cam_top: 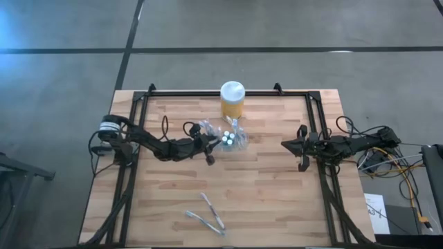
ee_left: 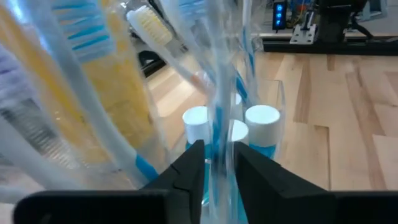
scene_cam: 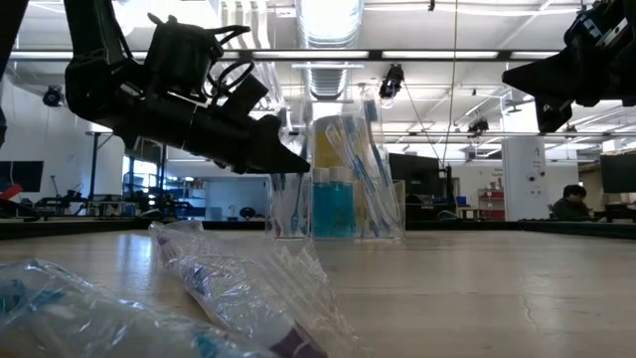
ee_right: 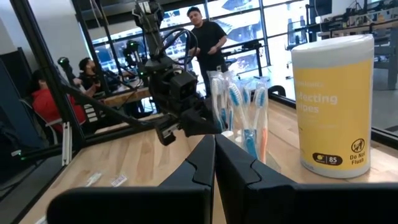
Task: Pick & Place toothbrushing station
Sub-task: Put the blue toothbrush into the transparent organizer, then put the violet toothbrush into the transparent organizer
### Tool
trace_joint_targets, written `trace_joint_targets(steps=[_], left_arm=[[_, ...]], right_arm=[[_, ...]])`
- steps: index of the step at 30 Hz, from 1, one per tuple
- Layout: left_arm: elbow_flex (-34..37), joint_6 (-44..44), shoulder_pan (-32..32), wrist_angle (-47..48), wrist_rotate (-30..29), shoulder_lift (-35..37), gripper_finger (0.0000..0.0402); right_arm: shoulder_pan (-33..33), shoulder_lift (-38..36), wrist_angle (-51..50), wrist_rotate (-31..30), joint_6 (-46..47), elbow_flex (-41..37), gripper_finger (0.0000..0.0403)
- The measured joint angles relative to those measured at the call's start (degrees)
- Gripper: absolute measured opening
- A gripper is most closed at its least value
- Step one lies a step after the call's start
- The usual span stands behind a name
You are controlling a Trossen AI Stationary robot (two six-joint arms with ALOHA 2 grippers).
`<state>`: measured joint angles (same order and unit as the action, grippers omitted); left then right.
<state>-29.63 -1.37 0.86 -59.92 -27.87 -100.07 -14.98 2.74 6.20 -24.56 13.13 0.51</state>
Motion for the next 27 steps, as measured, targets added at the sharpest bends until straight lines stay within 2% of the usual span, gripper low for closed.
trace_joint_targets(steps=[8, 14, 22, 27], left_arm=[[0.0, -0.32, 0.02, 6.57, 1.41, 5.1, 0.0143], [0.0, -0.89, 1.05, 17.19, 4.53, 14.46, 0.0166], [0.0, 0.36, 5.54, 33.43, 17.21, 36.69, 0.0167], [0.0, 1.92, 8.45, 49.27, 18.2, 53.96, 0.0166]], right_arm=[[0.0, 0.0, 0.0, 0.02, 0.0, 0.0, 0.0008], [0.0, 0.0, 0.0, 0.02, 0.39, 0.0, 0.0008], [0.0, -0.02, 0.02, 0.34, 0.44, 0.0, 0.0008], [0.0, 0.0, 0.0, 0.39, 0.44, 0.0, 0.0008]])
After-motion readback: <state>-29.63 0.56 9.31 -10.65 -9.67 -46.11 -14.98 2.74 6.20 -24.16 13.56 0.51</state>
